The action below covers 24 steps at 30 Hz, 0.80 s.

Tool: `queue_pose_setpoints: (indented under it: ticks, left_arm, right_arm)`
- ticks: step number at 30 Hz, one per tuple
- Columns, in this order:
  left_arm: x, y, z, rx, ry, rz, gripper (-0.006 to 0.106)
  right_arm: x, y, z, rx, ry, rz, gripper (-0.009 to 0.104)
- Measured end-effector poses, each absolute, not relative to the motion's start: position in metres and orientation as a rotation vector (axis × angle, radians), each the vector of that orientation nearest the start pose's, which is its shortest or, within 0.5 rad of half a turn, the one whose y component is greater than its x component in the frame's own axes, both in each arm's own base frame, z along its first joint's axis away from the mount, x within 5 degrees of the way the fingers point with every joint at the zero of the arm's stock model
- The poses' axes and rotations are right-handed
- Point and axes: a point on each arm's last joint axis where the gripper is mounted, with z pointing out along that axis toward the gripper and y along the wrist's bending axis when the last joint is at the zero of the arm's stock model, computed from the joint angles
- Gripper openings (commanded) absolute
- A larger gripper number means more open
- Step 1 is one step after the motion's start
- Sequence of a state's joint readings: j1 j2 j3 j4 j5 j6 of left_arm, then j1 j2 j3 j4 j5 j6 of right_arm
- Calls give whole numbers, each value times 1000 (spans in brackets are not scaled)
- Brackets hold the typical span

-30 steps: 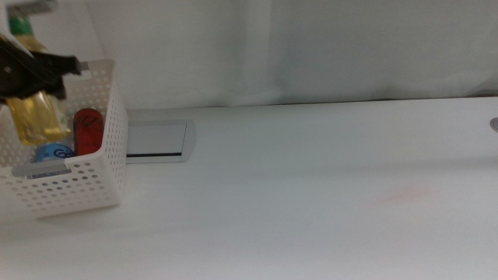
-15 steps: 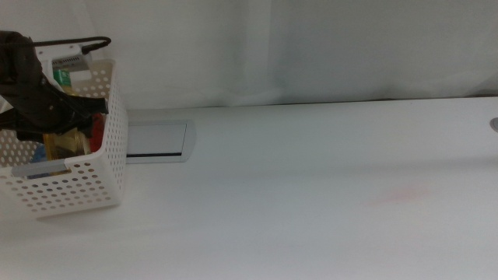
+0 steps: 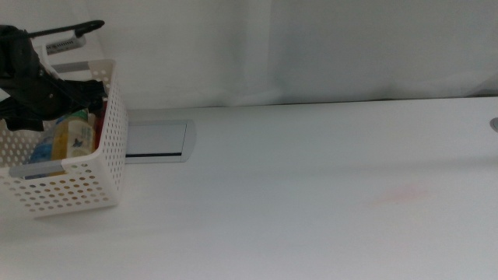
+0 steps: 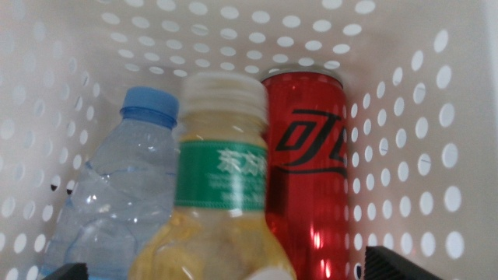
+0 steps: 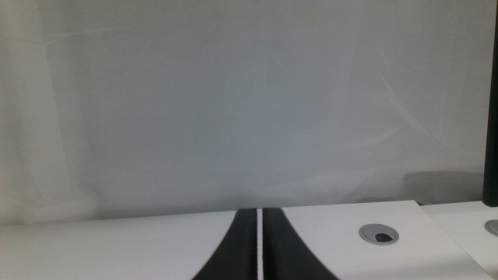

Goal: Use arms to grab the bottles and put them into the dustbin to the left of the table.

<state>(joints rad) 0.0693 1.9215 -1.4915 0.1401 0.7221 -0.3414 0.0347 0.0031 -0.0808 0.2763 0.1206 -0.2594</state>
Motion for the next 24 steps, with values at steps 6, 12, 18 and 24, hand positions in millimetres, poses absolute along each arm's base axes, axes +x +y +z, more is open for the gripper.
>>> queue_pose_setpoints:
  ticks: [6, 12, 18, 24]
  left_arm:
    - [410, 37, 263, -414, 2520, 57, 91]
    - [382, 35, 329, -372, 2358, 45, 91]
    - [323, 31, 413, -299, 2133, 48, 68]
    - [267, 14, 463, -205, 1997, 30, -2]
  right_arm:
    - [52, 5, 230, -18, 1521, 96, -3]
    - [52, 6, 230, 35, 1519, 167, -3]
    - [52, 6, 230, 49, 1520, 184, -3]
    - [52, 6, 230, 50, 1520, 186, -3]
